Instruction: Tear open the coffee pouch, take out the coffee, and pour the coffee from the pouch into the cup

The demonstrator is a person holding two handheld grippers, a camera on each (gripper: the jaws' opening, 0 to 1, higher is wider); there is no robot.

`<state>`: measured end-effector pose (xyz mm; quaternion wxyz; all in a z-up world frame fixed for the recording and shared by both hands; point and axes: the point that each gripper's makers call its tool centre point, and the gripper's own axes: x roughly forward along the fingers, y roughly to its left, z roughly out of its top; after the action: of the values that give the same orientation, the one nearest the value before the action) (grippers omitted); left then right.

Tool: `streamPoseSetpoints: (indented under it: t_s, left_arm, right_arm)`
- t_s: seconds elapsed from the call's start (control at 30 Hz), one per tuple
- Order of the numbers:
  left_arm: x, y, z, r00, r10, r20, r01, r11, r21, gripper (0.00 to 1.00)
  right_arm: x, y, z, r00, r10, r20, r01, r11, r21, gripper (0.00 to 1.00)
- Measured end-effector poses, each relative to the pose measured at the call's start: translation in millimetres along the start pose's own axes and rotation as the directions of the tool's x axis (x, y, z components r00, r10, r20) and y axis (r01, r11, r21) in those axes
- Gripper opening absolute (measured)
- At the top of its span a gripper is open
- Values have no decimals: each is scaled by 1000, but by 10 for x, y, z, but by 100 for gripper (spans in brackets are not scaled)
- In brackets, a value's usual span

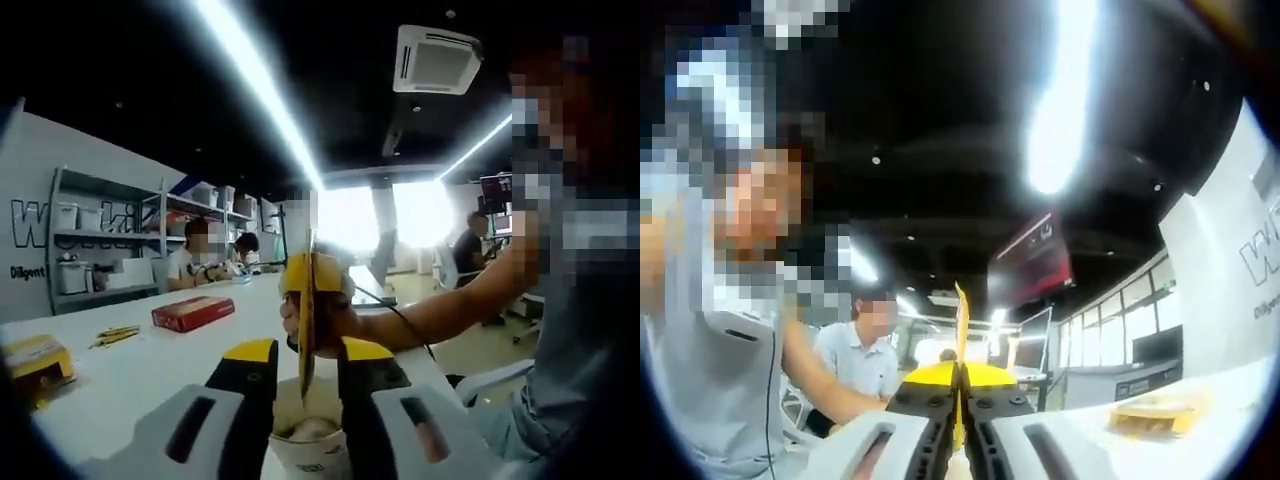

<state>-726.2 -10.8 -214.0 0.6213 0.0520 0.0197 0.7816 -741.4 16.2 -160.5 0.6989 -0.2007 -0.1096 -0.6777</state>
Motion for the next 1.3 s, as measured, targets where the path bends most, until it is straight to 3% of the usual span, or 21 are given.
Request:
streamPoseSetpoints:
  t_s: [0.23, 0.33, 0.37, 0.4, 0.43, 0.47, 0.53, 0.7, 0.9, 1.3]
  left_arm:
    - [-11, -12, 10, 998, 3, 68, -3, 1000, -3, 31]
    - [-5, -18, 22, 997, 31, 65, -33, 999, 27, 32]
    - [-27, 39, 62, 993, 85, 78, -90, 993, 70, 32]
    - [-59, 33, 183, 982, 114, 148, -136, 979, 153, 30]
    - [-81, 5, 240, 976, 110, 190, -142, 976, 166, 29]
    - [-107, -40, 208, 978, 101, 181, -123, 986, 116, 29]
    - [-145, 20, 191, 977, 133, 169, -157, 977, 141, 29]
    - [-163, 14, 226, 974, 123, 189, -143, 985, 95, 28]
    - [-103, -21, 125, 982, 107, 155, -122, 988, 94, 29]
    - [-111, -13, 156, 980, 102, 171, -120, 988, 98, 29]
  right_arm:
    - [-1, 28, 9, 1000, -1, -5, 1, 1000, -2, 2]
    - [-9, 29, 20, 1000, -2, -7, 2, 1000, -4, 2]
    - [-12, 30, 28, 1000, -3, -5, 3, 1000, -5, 2]
    - [-16, 31, 36, 1000, -3, -3, 3, 1000, -5, 2]
    - [-19, 28, 39, 1000, -5, -3, 5, 1000, -7, 2]
    - [-28, 15, 46, 1000, -6, -3, 6, 1000, -8, 2]
    - [-34, 8, 61, 1000, -7, -3, 7, 1000, -12, 2]
    - [7, 53, 57, 1000, -7, -19, 7, 1000, -25, 2]
    - [65, 74, 65, 999, -6, -42, 4, 999, -33, 2]
    - [75, 91, 161, 996, -1, -85, -2, 1000, -31, 2]
